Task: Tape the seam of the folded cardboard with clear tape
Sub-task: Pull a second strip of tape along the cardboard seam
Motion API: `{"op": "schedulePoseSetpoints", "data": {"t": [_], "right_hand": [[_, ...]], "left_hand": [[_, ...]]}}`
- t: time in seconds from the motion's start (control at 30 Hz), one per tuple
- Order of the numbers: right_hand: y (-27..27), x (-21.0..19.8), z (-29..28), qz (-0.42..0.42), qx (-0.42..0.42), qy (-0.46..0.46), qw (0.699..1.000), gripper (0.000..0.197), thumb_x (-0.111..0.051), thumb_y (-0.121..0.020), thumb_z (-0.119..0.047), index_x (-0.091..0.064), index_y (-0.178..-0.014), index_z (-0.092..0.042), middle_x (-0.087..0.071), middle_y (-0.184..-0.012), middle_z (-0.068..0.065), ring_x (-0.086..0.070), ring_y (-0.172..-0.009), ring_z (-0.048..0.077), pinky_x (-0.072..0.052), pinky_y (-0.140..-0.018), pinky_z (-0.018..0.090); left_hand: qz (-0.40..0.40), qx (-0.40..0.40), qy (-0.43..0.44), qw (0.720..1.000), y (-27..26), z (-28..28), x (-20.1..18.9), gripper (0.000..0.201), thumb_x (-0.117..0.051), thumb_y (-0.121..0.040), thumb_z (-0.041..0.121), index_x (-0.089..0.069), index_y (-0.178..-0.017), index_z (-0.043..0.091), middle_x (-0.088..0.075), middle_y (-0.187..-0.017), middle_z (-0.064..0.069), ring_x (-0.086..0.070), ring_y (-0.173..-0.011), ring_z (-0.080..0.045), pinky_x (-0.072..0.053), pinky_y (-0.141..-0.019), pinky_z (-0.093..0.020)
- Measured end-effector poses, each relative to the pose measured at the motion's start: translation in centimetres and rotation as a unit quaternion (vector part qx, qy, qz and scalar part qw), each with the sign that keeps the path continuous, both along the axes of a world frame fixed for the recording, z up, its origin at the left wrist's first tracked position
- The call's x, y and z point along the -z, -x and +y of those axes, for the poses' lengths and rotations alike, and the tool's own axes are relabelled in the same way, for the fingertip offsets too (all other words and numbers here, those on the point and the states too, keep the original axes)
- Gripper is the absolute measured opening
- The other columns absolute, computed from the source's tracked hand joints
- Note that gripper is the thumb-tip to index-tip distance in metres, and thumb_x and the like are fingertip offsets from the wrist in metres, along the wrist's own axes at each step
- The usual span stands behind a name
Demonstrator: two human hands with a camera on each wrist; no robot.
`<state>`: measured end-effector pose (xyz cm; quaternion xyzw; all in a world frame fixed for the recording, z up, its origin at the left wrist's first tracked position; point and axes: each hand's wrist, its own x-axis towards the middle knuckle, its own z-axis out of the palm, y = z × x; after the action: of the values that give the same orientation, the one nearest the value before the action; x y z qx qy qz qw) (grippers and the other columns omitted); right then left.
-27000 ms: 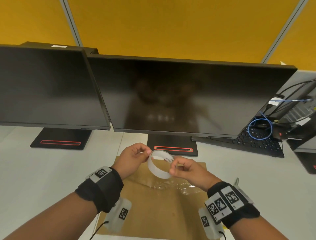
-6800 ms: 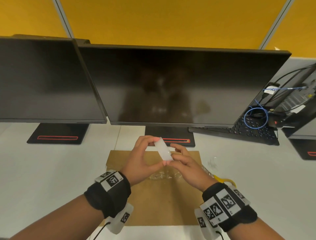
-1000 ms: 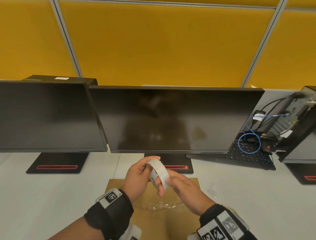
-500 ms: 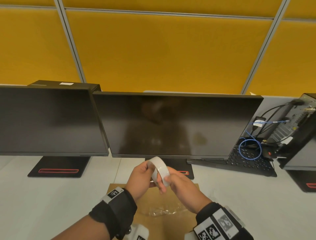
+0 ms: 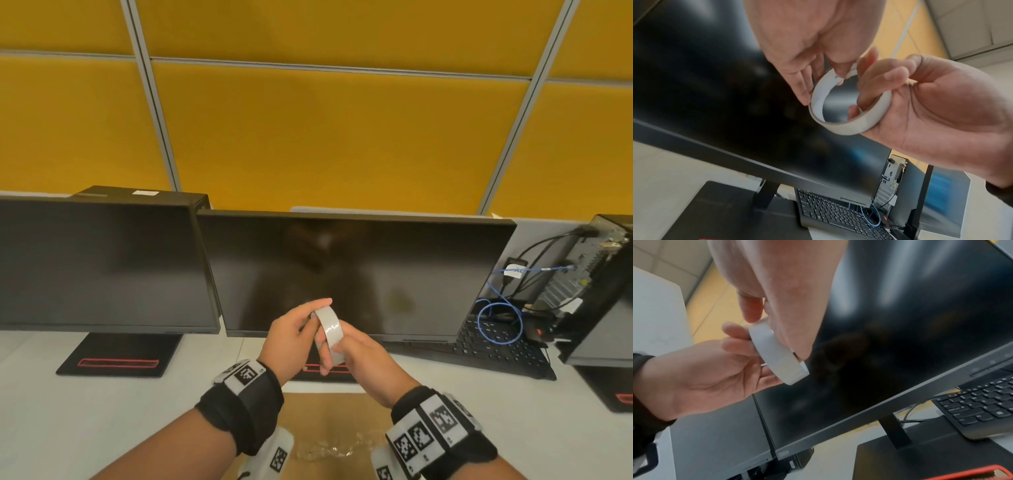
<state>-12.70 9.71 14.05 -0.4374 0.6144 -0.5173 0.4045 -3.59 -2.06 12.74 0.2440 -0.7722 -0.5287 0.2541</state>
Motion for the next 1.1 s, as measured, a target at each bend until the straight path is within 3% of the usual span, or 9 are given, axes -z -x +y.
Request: {"op": "schedulePoseSetpoints", "data": {"t": [0.17, 0.3, 0.4, 0.5, 0.63, 0.7, 0.77, 0.83, 1.1], "right_hand": [[0.0, -1.2, 0.1, 0.035, 0.0, 0.003, 0.999, 0.025, -0.036, -0.09, -0.023, -0.059, -0.098, -0.018, -0.063, -0.08, 0.002, -0.061, -0.093, 0.014, -0.033, -0.109, 0.043], [0.5, -2.0, 0.0, 0.041, -0.003, 0.007, 0.999, 0.03, -0.034, -0.093, -0.022, -0.061, -0.08, -0.02, -0.061, -0.082, -0.002, -0.059, -0.091, 0.002, -0.032, -0.107, 0.035], [0.5, -2.1, -0.3, 0.042, -0.009, 0.02, 0.999, 0.031, -0.036, -0.094, -0.018, -0.059, -0.073, -0.023, -0.06, -0.086, -0.003, -0.058, -0.092, 0.001, -0.03, -0.112, 0.042], [0.0, -2.3, -0.4, 0.04, -0.022, 0.048, 0.998, 0.02, -0.044, -0.085, -0.033, -0.059, -0.084, -0.019, -0.059, -0.089, 0.002, -0.057, -0.094, 0.002, -0.033, -0.109, 0.03], [-0.2, -3.6, -1.0, -0.025, -0.01, 0.074, 0.997, 0.044, -0.052, -0.064, -0.047, -0.055, -0.074, -0.005, -0.055, -0.054, -0.003, -0.058, -0.062, 0.009, -0.045, -0.089, 0.032], [-0.2, -3.8, -1.0, -0.062, 0.02, 0.074, 0.995, 0.034, -0.051, -0.074, -0.04, -0.053, -0.066, -0.008, -0.049, -0.046, -0.001, -0.05, -0.048, 0.013, -0.048, -0.081, 0.038], [-0.2, -3.5, -0.5, -0.062, 0.036, 0.062, 0.996, 0.041, -0.034, -0.095, -0.024, -0.053, -0.062, -0.01, -0.045, -0.046, 0.005, -0.047, -0.052, 0.019, -0.041, -0.101, 0.047], [-0.4, -3.1, 0.2, -0.067, 0.014, 0.068, 0.995, 0.045, -0.028, -0.093, -0.021, -0.054, -0.058, -0.013, -0.044, -0.047, 0.005, -0.046, -0.054, 0.02, -0.038, -0.105, 0.046], [-2.4, -2.0, 1.5, -0.066, -0.01, 0.074, 0.995, 0.025, -0.033, -0.08, -0.022, -0.052, -0.072, -0.007, -0.045, -0.057, 0.008, -0.044, -0.056, 0.018, -0.046, -0.07, 0.027]], "left_hand": [[0.015, -0.038, 0.007, 0.999, 0.3, -0.4, -0.7, 0.033, -0.043, -0.099, 0.018, -0.057, -0.107, 0.047, -0.06, -0.102, 0.022, -0.057, -0.1, 0.003, -0.045, -0.08, -0.007], [0.022, -0.061, 0.001, 0.998, 0.4, -0.6, -1.1, 0.031, -0.043, -0.098, 0.018, -0.06, -0.106, 0.044, -0.065, -0.108, 0.01, -0.06, -0.105, -0.009, -0.051, -0.095, -0.034], [0.029, -0.068, 0.007, 0.997, 0.4, -0.7, -1.7, 0.033, -0.043, -0.098, 0.016, -0.061, -0.104, 0.043, -0.065, -0.105, 0.012, -0.06, -0.105, -0.008, -0.05, -0.096, -0.033], [0.035, -0.067, 0.011, 0.997, 0.3, -0.7, -2.3, 0.031, -0.043, -0.099, 0.016, -0.059, -0.102, 0.042, -0.064, -0.101, 0.011, -0.059, -0.103, -0.009, -0.048, -0.089, -0.021], [0.037, -0.058, 0.026, 0.997, -0.2, -0.4, -3.0, 0.032, -0.044, -0.098, 0.019, -0.059, -0.098, 0.046, -0.066, -0.101, 0.011, -0.06, -0.104, -0.008, -0.048, -0.095, -0.028], [0.04, -0.055, 0.039, 0.997, -0.5, 0.0, -3.2, 0.03, -0.045, -0.097, 0.018, -0.061, -0.102, 0.043, -0.066, -0.099, 0.014, -0.06, -0.102, -0.005, -0.048, -0.097, -0.034], [0.039, -0.05, 0.052, 0.997, -0.9, 0.5, -3.3, 0.029, -0.046, -0.097, 0.018, -0.063, -0.111, 0.037, -0.065, -0.102, 0.013, -0.06, -0.103, -0.006, -0.048, -0.099, -0.035], [0.039, -0.043, 0.061, 0.996, -1.2, 0.8, -3.1, 0.029, -0.045, -0.098, 0.019, -0.062, -0.117, 0.032, -0.064, -0.107, 0.011, -0.058, -0.107, -0.008, -0.047, -0.1, -0.035], [0.028, -0.041, 0.04, 0.998, -2.3, 1.4, -1.2, 0.028, -0.044, -0.098, 0.021, -0.063, -0.117, 0.032, -0.065, -0.113, 0.006, -0.059, -0.108, -0.012, -0.049, -0.097, -0.03]]}}
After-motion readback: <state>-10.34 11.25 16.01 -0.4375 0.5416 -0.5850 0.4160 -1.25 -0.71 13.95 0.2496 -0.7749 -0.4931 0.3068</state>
